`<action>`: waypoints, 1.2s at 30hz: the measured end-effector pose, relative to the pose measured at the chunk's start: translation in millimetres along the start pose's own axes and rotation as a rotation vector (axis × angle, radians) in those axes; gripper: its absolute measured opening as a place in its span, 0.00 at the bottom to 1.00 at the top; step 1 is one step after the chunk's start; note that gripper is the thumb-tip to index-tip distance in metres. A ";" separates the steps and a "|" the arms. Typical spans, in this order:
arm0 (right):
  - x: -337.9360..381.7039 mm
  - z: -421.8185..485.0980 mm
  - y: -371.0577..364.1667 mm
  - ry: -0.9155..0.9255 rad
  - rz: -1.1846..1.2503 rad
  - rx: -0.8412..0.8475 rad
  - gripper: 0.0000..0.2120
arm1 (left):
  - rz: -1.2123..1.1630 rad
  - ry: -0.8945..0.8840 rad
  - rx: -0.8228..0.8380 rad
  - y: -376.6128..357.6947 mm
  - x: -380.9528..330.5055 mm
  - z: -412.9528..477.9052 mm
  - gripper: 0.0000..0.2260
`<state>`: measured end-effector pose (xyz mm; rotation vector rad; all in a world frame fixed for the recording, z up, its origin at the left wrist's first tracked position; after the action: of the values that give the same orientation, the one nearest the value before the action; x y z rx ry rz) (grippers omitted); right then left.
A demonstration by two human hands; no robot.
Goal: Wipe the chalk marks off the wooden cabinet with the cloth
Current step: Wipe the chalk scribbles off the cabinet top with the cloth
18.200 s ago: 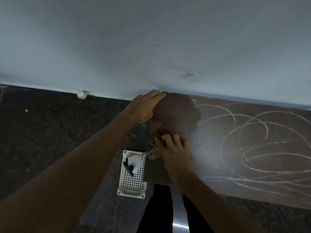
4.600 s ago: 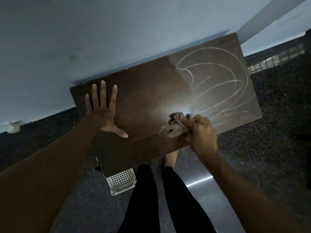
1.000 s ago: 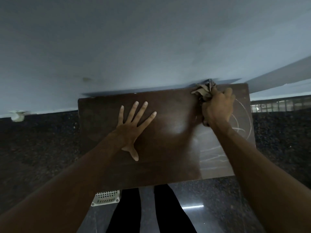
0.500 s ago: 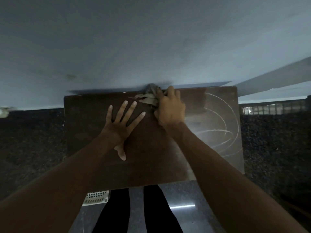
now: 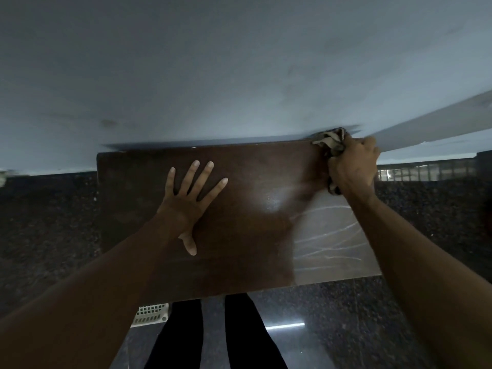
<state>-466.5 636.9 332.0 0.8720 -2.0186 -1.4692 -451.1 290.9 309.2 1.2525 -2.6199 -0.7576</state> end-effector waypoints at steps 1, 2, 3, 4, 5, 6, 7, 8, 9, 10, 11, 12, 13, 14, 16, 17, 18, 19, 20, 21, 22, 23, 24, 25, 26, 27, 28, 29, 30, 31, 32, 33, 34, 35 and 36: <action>8.7 -4.6 -0.8 0.013 -0.011 0.004 0.25 | 0.001 0.000 -0.004 0.5 0.2 0.1 0.80; 20.9 -11.7 -3.5 0.048 -0.040 0.016 0.25 | 0.001 0.001 -0.006 1.1 0.2 0.3 0.80; 36.1 -21.6 -7.7 0.094 -0.051 0.036 0.26 | 0.001 0.001 -0.007 1.3 -0.1 0.5 0.81; 53.8 -34.5 -12.7 0.154 -0.037 0.064 0.28 | 0.000 0.002 -0.006 1.6 -0.6 0.9 0.80; 72.6 -48.8 -17.9 0.224 -0.014 0.092 0.29 | 0.000 0.006 -0.005 1.7 -1.1 1.2 0.80; 89.9 -62.8 -23.6 0.299 0.005 0.108 0.28 | 0.004 0.011 -0.005 2.2 -1.7 1.0 0.81; 103.2 -74.0 -28.6 0.367 0.011 0.115 0.27 | 0.008 0.015 -0.005 2.3 -2.4 0.7 0.81; 111.7 -81.3 -31.5 0.414 0.013 0.112 0.26 | 0.011 0.019 -0.006 2.3 -2.9 0.5 0.81; 114.7 -83.7 -32.9 0.443 0.005 0.108 0.25 | 0.013 0.023 -0.004 2.3 -3.0 -0.2 0.81; 112.3 -80.9 -33.2 0.460 -0.008 0.108 0.25 | 0.012 0.026 0.000 2.8 -3.1 -0.9 0.81; 104.8 -75.1 -31.9 0.467 -0.018 0.110 0.26 | 0.011 0.027 0.005 3.2 -3.3 -1.3 0.81; 93.5 -66.9 -30.3 0.460 -0.029 0.109 0.28 | 0.011 0.027 0.010 3.5 -3.5 -2.0 0.81; 78.6 -57.3 -26.7 0.431 -0.032 0.097 0.29 | 0.012 0.027 0.015 3.8 -3.6 -2.8 0.80; 60.5 -46.1 -22.3 0.383 -0.028 0.078 0.30 | 0.012 0.026 0.019 4.7 -3.6 -3.1 0.80; 20.2 -21.8 -10.6 0.283 -0.027 0.020 0.30 | 0.009 0.021 0.027 5.6 -4.0 -3.6 0.80; 0.2 -9.8 -3.3 0.228 -0.038 -0.005 0.30 | 0.007 0.015 0.030 5.5 -4.1 -3.9 0.80; -18.5 1.7 3.9 0.162 -0.046 -0.019 0.30 | 0.004 0.008 0.029 5.3 -3.9 -3.7 0.80; -34.5 11.9 10.1 0.100 -0.050 -0.023 0.28 | -0.004 0.003 0.027 4.8 -3.2 -3.6 0.80; -46.3 20.0 14.6 0.058 -0.053 -0.020 0.26 | -0.013 -0.002 0.028 4.3 -2.3 -3.4 0.81; -53.3 25.7 17.9 0.046 -0.055 -0.013 0.25 | -0.017 -0.001 0.027 4.1 -1.5 -3.2 0.81; -55.7 29.2 19.1 0.056 -0.059 -0.007 0.24 | -0.013 0.006 0.026 4.2 -0.8 -2.9 0.81; -55.1 30.7 18.8 0.070 -0.061 -0.003 0.24 | -0.005 0.015 0.026 4.8 -1.0 -3.0 0.81; -52.9 30.2 17.2 0.067 -0.052 -0.006 0.24 | 0.001 0.022 0.030 5.3 -1.6 -3.5 0.81; -49.4 28.1 16.2 0.036 -0.029 -0.017 0.24 | 0.002 0.023 0.036 5.3 -2.2 -3.9 0.81; -45.6 24.6 14.2 -0.012 0.003 -0.031 0.23 | 0.004 0.020 0.042 5.5 -2.9 -4.1 0.80; -40.2 19.2 12.0 -0.052 0.038 -0.045 0.23 | 0.008 0.019 0.048 5.5 -3.0 -4.1 0.80; -32.1 12.4 8.6 -0.060 0.073 -0.052 0.24 | 0.011 0.018 0.051 6.0 -2.7 -3.8 0.80; -21.1 3.2 4.9 -0.034 0.102 -0.046 0.24 | 0.011 0.017 0.055 6.6 -2.8 -4.0 0.80; -7.9 -8.7 -0.3 0.017 0.109 -0.030 0.26 | 0.008 0.013 0.058 7.2 -3.1 -4.1 0.80; 6.7 -22.2 -6.9 0.083 0.099 -0.005 0.28 | 0.008 0.010 0.057 7.6 -3.8 -3.5 0.80; 22.9 -39.1 -15.2 0.150 0.088 0.022 0.30 | 0.012 0.011 0.062 7.0 -3.8 -3.0 0.80; 39.7 -59.0 -23.3 0.223 0.085 0.043 0.32 | 0.017 0.015 0.066 6.6 -3.3 -3.3 0.80; 54.8 -79.3 -30.3 0.298 0.078 0.055 0.33 | 0.018 0.020 0.068 6.5 -3.4 -3.6 0.81; 66.9 -98.1 -36.7 0.371 0.069 0.064 0.34 | 0.019 0.023 0.070 6.2 -3.4 -3.9 0.81; 73.8 -112.1 -43.1 0.431 0.056 0.076 0.34 | 0.021 0.024 0.073 6.0 -3.8 -4.7 0.81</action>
<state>-428.0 501.5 325.9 1.0510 -1.7666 -1.0681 -451.3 295.2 316.5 1.2420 -2.6595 -0.6450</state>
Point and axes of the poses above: each hand's wrist, its own z-axis towards the middle knuckle, its own y-axis out of the back of the hand, x = y × z, the point moved 4 cm from there along z, towards the middle knuckle, and after that the axes turned 4 degrees about -y, right-handed, at the moved point
